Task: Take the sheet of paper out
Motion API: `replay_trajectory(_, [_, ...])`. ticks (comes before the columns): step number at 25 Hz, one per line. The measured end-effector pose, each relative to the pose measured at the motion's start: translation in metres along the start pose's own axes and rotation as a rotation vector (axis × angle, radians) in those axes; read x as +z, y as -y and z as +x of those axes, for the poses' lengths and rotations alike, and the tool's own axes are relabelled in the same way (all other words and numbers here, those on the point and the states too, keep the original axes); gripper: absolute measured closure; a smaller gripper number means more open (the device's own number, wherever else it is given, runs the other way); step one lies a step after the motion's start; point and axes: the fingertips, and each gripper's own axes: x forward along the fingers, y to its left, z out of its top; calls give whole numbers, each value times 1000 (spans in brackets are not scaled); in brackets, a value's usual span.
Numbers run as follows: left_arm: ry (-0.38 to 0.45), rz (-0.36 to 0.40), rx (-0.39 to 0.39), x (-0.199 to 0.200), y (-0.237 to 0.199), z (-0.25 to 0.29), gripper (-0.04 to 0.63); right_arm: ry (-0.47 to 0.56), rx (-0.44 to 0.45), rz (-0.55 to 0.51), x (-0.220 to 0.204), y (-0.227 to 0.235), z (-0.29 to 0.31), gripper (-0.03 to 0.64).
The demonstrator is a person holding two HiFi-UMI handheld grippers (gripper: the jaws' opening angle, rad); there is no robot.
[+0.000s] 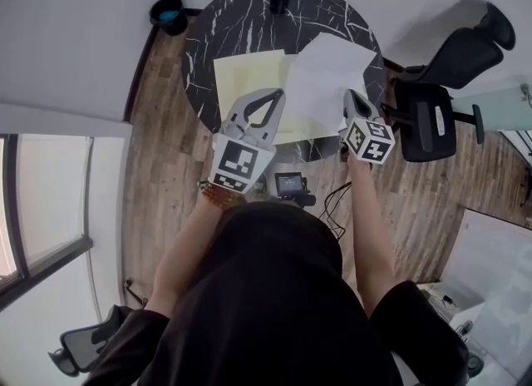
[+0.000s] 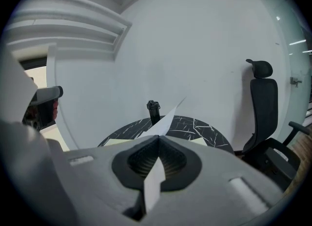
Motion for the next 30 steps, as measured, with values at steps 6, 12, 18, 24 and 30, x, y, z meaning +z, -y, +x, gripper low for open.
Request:
replay_trajectory(6, [23, -10, 9, 9, 0, -4, 600, 89, -1, 11, 28, -14, -21, 620])
replay_trajectory(12, [35, -45, 9, 11, 4, -12, 600, 162, -6, -15, 49, -27, -47, 620])
replay_trajectory(18, [46, -68, -4, 12, 13, -15, 600, 229, -40, -45, 66, -30, -76, 620])
replay_trajectory(24, [70, -48, -11, 22, 24, -19, 600, 304, -32, -56, 81, -45, -102, 620])
replay_trajectory(30, [84, -9, 5, 25, 29, -24, 600, 333, -37, -86, 83, -51, -117, 620])
